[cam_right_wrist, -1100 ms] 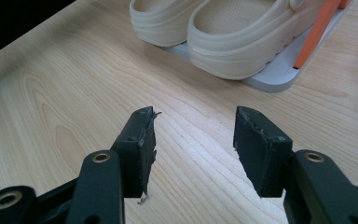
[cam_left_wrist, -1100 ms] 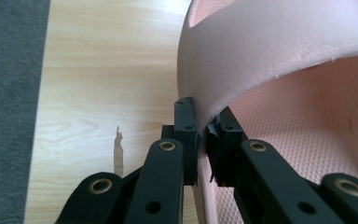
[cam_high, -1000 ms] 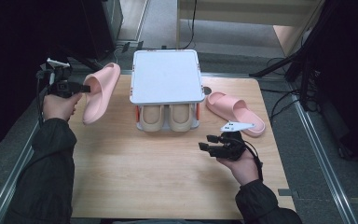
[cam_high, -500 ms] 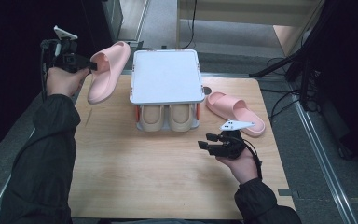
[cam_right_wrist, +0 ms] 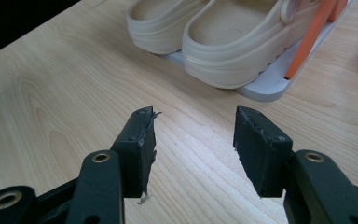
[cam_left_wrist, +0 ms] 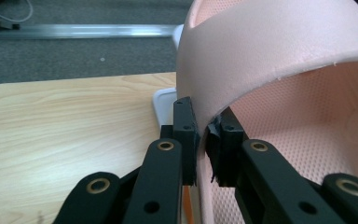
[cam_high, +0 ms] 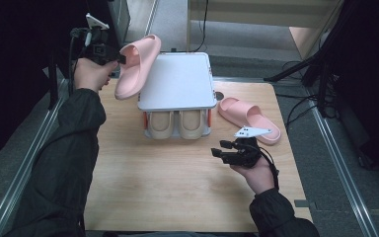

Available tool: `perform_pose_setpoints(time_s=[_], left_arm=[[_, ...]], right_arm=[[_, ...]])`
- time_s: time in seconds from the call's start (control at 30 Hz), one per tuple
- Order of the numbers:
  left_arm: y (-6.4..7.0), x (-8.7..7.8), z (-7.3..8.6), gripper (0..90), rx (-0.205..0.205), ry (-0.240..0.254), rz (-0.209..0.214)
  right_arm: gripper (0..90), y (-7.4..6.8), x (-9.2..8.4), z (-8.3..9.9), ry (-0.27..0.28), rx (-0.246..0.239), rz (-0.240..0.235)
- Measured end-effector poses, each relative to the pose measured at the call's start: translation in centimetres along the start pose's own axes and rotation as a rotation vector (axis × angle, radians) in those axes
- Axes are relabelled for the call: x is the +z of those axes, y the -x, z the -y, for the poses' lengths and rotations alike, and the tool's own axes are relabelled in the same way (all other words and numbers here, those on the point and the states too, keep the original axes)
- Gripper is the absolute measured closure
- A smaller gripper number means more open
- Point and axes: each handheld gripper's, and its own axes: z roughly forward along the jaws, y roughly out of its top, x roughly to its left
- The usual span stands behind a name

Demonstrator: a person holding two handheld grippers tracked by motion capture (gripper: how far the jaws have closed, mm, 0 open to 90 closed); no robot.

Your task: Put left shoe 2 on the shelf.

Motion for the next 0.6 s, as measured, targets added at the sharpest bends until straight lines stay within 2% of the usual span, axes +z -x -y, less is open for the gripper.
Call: perform_pose_setpoints(time_s=[0.03,0.33,0.6], left_arm=[[0.3,0.2,-0.1,82.5,0.011,-0.008,0.004],[3.1,2.6,-0.4,81.6,0.03,-0.02,0.023],[3.9,4.4,-0.2,80.5,0.022,-0.022,0.016]], right_arm=[[49.4,0.0,0.0,0.0,-0.004,-0.004,0.003],[49.3,-0.1,0.1,0.0,-0.004,-0.009,0.001],[49.4,-0.1,0.0,0.0,-0.002,-0.008,-0.002]])
